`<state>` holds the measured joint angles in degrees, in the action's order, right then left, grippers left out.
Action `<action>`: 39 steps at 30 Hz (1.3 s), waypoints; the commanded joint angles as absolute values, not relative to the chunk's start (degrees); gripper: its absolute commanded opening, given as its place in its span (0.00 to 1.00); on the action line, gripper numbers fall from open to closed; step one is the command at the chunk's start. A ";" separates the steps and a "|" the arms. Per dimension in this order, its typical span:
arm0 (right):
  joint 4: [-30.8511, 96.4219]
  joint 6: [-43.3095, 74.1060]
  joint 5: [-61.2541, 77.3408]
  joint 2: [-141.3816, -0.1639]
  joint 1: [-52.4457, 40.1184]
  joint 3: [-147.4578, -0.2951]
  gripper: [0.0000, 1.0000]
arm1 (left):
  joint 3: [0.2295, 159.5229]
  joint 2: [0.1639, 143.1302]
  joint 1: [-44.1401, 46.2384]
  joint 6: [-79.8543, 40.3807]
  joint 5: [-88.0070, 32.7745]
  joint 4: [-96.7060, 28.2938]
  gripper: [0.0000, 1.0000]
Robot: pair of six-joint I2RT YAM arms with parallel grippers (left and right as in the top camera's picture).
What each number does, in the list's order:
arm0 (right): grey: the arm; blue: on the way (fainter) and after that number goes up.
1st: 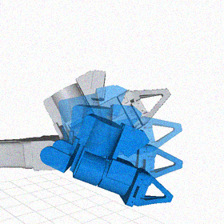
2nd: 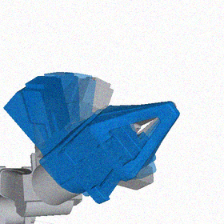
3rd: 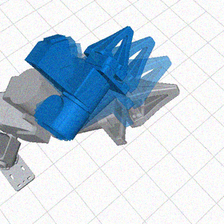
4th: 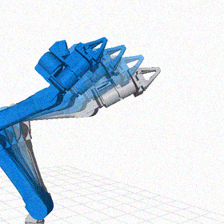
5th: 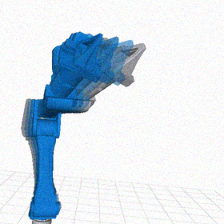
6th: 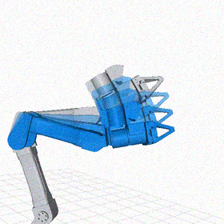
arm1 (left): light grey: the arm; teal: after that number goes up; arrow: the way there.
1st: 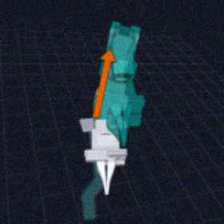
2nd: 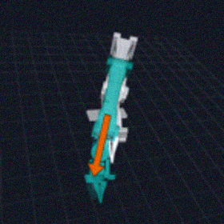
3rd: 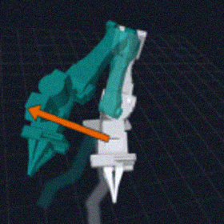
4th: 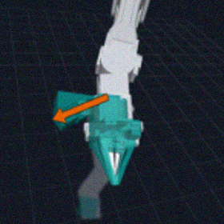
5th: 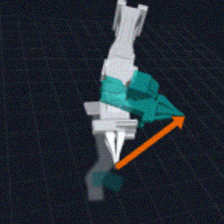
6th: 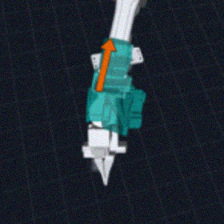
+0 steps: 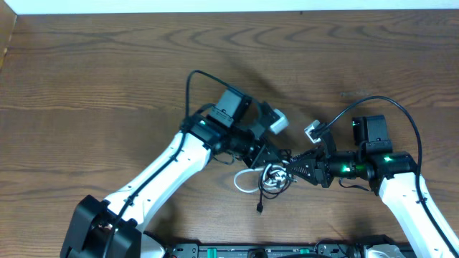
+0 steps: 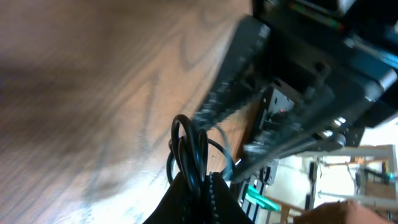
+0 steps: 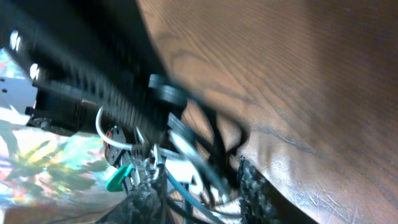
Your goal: Untangle cables
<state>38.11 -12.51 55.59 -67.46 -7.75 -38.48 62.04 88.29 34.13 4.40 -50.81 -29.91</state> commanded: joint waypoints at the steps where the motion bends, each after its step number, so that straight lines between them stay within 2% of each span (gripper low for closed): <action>1: 38.37 -12.95 57.32 -67.53 -7.99 -38.33 0.36 | 62.50 87.09 32.08 2.31 -54.57 -29.43 0.08; 14: 38.35 -12.95 57.32 -67.53 -7.99 -38.33 0.32 | 62.50 87.09 32.10 2.31 -62.81 -28.84 0.07; 16: 38.35 -12.95 57.32 -67.53 -7.99 -38.33 0.27 | 62.50 87.09 32.10 2.33 -63.35 -28.77 0.07; 20: 38.35 -12.93 55.96 -67.53 -7.99 -38.33 0.05 | 62.50 87.09 32.10 2.31 -65.32 -27.92 0.07; 21: 38.37 -12.91 53.45 -67.53 -7.99 -38.33 0.01 | 62.50 87.09 32.03 2.33 -65.04 -27.88 0.07; 24: 38.63 -9.85 43.29 -67.53 -7.97 -38.33 0.01 | 62.50 87.09 31.77 2.28 -62.85 -28.21 0.07; 28: 40.21 6.98 18.15 -67.53 -7.97 -38.33 0.01 | 62.50 87.09 31.77 2.28 -55.33 -31.53 0.08; 32: 44.93 20.56 0.73 -67.53 -7.97 -38.33 0.01 | 62.48 87.09 31.77 2.26 -47.09 -36.21 0.07; 35: 45.28 21.21 -0.03 -67.53 -7.97 -38.33 0.01 | 62.48 87.09 31.77 2.28 -43.79 -38.30 0.07; 39: 44.07 20.91 4.69 -67.53 -7.97 -38.33 0.01 | 62.48 87.09 31.79 2.44 -47.97 -38.37 0.07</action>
<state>44.80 17.52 5.72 -67.44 -8.01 -38.46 62.06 88.29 31.97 2.74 -46.57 -38.48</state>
